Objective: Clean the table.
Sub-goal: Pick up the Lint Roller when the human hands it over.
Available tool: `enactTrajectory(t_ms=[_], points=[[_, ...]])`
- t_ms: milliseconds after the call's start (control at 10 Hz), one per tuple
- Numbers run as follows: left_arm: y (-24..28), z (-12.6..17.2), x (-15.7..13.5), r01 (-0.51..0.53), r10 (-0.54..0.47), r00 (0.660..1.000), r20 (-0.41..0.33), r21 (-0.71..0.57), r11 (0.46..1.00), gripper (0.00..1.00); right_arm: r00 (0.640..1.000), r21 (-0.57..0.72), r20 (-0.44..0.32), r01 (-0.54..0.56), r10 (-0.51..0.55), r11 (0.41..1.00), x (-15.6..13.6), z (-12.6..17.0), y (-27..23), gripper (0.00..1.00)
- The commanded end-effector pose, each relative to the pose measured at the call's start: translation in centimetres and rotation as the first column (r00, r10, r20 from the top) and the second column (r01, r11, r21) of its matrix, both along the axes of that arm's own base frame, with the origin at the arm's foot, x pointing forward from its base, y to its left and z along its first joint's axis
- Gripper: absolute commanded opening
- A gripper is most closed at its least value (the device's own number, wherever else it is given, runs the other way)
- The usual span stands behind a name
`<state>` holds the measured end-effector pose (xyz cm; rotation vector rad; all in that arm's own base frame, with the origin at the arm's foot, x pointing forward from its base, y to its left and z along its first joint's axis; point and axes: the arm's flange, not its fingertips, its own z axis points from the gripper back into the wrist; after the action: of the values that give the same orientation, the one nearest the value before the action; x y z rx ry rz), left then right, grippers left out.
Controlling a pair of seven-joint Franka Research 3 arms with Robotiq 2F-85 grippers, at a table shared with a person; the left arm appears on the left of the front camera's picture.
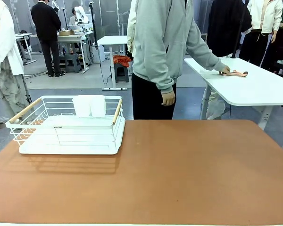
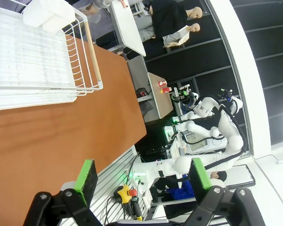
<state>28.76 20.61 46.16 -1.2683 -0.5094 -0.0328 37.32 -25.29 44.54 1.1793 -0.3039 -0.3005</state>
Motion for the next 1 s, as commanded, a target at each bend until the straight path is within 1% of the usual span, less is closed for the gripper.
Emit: enactTrajectory(t_ms=[0, 900], points=[[0.17, -0.03, 0.01, 0.005, -0.005, 1.000, 0.030, -0.017, 1.000, 1.00, 1.000, 0.007, 0.014, -0.006, 0.006, 1.000, -0.22, 0.19, 0.15, 1.00], [0.17, -0.03, 0.01, 0.005, -0.005, 1.000, 0.030, -0.017, 1.000, 1.00, 1.000, 0.007, 0.014, -0.006, 0.006, 1.000, -0.22, 0.19, 0.15, 1.00]])
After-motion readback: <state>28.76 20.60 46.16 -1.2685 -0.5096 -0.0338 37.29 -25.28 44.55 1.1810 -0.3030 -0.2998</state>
